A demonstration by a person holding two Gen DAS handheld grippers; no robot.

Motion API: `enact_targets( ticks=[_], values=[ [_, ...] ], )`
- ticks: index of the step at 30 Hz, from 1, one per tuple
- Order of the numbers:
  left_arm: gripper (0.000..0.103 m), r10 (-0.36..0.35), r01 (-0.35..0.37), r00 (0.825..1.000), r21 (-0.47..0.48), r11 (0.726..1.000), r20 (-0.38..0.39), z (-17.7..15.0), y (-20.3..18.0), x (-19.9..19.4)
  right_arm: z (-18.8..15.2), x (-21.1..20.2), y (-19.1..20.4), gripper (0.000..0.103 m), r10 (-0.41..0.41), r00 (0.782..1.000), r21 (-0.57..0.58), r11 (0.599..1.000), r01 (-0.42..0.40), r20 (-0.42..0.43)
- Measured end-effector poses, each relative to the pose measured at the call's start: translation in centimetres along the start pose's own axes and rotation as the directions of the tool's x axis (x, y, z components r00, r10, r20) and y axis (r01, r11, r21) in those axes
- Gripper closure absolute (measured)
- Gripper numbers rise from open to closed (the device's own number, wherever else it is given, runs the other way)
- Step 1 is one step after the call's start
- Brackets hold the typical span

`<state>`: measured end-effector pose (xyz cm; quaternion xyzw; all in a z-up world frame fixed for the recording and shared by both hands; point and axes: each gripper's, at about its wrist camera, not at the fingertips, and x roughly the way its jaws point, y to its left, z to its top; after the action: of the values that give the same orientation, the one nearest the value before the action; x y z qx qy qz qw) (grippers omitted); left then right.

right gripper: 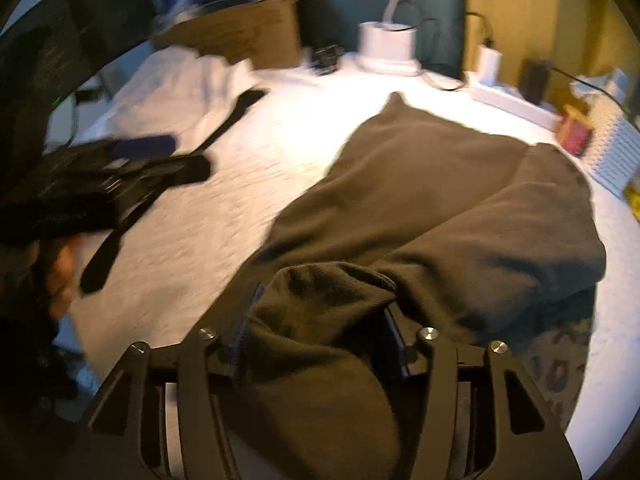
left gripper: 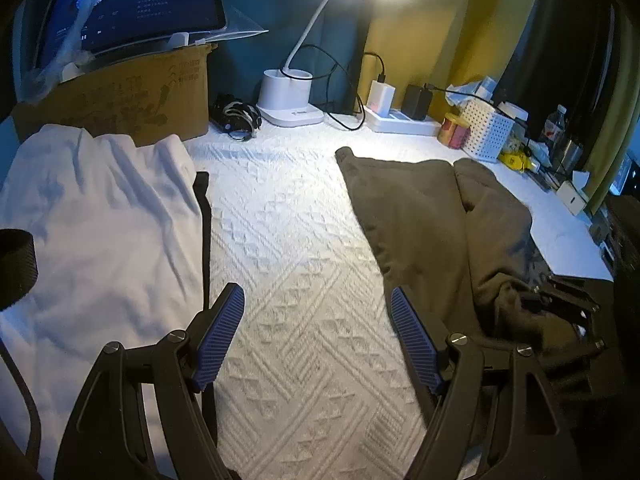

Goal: Fold small clothes
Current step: 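Fold the held corner with the right gripper over the shirt, then open the right gripper and release the folded corner onto the shirt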

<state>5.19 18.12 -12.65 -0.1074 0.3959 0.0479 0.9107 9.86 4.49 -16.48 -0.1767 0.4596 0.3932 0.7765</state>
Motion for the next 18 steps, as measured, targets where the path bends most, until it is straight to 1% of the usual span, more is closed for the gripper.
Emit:
enact_targets(
  ticks=[2, 4, 6, 9, 13, 16, 18],
  values=[
    [0.027, 0.015, -0.015, 1.000, 0.002, 1.000, -0.001, 0.0, -0.1, -0.2, -0.8, -0.4, 1.1, 0.035, 0.036, 0.999, -0.038, 0.999, -0.036, -0.006],
    [0.027, 0.029, -0.029, 1.000, 0.003, 1.000, 0.003, 0.1, -0.3, -0.4, -1.7, -0.8, 2.0, 0.034, 0.070, 0.997, -0.070, 0.995, -0.070, -0.012],
    [0.027, 0.035, -0.035, 0.999, 0.012, 0.999, 0.013, 0.5, -0.8, -0.7, -2.4, -1.6, 2.2, 0.034, 0.091, 0.996, -0.077, 0.993, -0.091, 0.007],
    [0.027, 0.029, -0.030, 0.999, 0.036, 0.999, 0.022, 1.1, -1.9, -0.8, -3.0, -3.2, 1.5, 0.035, 0.098, 0.994, -0.064, 0.993, -0.095, 0.046],
    [0.027, 0.005, -0.007, 1.000, 0.086, 0.996, 0.021, 2.1, -4.4, -0.3, -3.6, -6.0, -0.6, 0.034, 0.079, 0.990, -0.019, 0.997, -0.077, 0.119],
    [0.027, -0.015, 0.014, 1.000, 0.127, 0.992, 0.012, 2.9, -6.6, 0.4, -4.2, -7.9, -3.3, 0.034, 0.020, 0.985, 0.044, 0.999, -0.028, 0.171],
    [0.027, -0.031, 0.030, 1.000, 0.164, 0.986, 0.002, 3.4, -8.5, 1.0, -4.7, -8.5, -5.1, 0.034, -0.017, 0.983, 0.086, 0.996, 0.001, 0.184]
  ],
)
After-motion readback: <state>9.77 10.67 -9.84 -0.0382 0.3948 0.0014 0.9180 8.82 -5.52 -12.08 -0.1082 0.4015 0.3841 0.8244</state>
